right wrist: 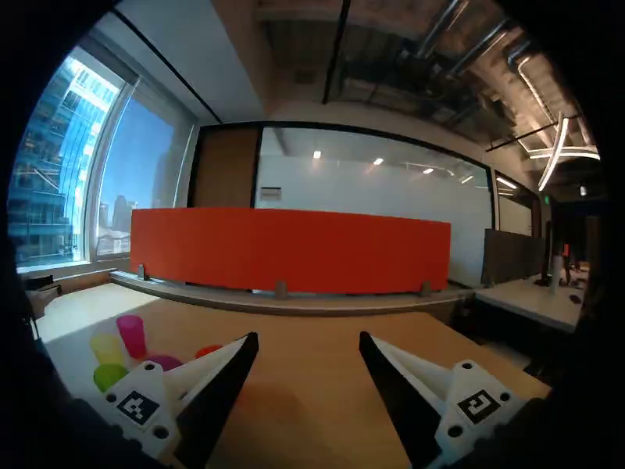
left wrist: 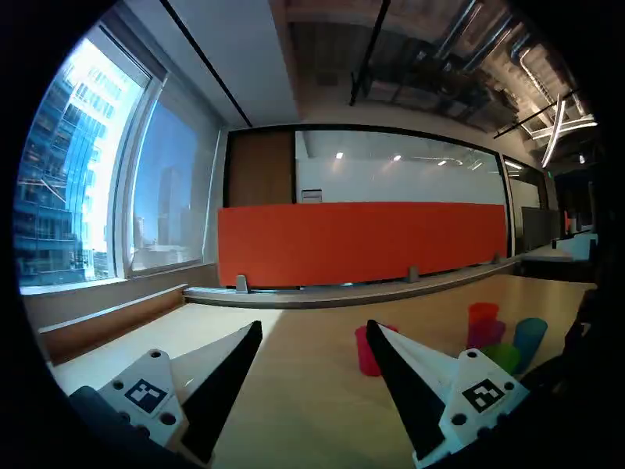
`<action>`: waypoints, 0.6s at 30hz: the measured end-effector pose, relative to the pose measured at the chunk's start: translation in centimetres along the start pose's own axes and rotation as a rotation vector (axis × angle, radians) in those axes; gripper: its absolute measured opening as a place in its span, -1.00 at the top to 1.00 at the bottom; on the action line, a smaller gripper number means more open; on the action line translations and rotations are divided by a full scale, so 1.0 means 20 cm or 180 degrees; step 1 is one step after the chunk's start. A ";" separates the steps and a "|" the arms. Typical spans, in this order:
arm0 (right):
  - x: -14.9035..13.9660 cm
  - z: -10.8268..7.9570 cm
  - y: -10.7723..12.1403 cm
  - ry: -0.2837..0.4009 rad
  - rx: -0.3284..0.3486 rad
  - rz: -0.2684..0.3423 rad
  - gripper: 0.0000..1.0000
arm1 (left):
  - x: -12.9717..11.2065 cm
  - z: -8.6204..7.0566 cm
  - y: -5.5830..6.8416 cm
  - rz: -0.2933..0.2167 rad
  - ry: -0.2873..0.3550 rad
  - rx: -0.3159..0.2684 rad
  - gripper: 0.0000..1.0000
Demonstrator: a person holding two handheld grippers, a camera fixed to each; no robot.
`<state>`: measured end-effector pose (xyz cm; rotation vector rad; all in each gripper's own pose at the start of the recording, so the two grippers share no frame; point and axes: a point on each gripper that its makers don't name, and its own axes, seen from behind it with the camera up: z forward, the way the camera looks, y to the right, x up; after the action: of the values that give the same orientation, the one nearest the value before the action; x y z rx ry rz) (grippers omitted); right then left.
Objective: Pour water
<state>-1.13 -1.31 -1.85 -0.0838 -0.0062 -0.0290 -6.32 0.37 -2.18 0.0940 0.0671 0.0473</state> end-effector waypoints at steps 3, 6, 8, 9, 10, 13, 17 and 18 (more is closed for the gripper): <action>0.00 0.01 -0.01 -0.0016 -0.0005 -0.0013 -1.00 | -0.02 0.00 -0.01 -0.0001 -0.0010 0.0001 -0.98; -0.01 0.01 -0.01 -0.0037 0.0003 -0.0040 -1.00 | -0.04 0.01 -0.02 -0.0031 -0.0021 0.0001 -0.97; -0.01 0.01 -0.01 -0.0049 0.0005 -0.0063 -1.00 | -0.06 0.01 -0.03 -0.0050 -0.0029 0.0009 -0.97; -0.02 0.01 -0.01 -0.0054 0.0003 -0.0072 -1.00 | -0.07 0.01 -0.03 -0.0054 -0.0035 0.0014 -0.97; -0.02 0.01 -0.01 -0.0059 0.0000 -0.0078 -1.00 | -0.08 0.01 -0.04 -0.0055 -0.0042 0.0018 -0.97; -0.02 0.01 -0.02 -0.0073 -0.0003 -0.0090 -1.00 | -0.10 0.01 -0.05 -0.0063 -0.0066 0.0029 -0.97; -0.03 0.01 -0.02 -0.0082 0.0002 -0.0091 -1.00 | -0.12 0.02 -0.06 -0.0083 -0.0094 0.0033 -0.98; -0.03 0.01 -0.03 -0.0083 0.0004 -0.0093 -1.00 | -0.13 0.02 -0.06 -0.0089 -0.0101 0.0033 -0.98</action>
<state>-1.69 -1.78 -1.54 -0.0830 -0.0337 -0.0571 -8.75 -1.08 -1.75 0.1040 0.0371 0.0176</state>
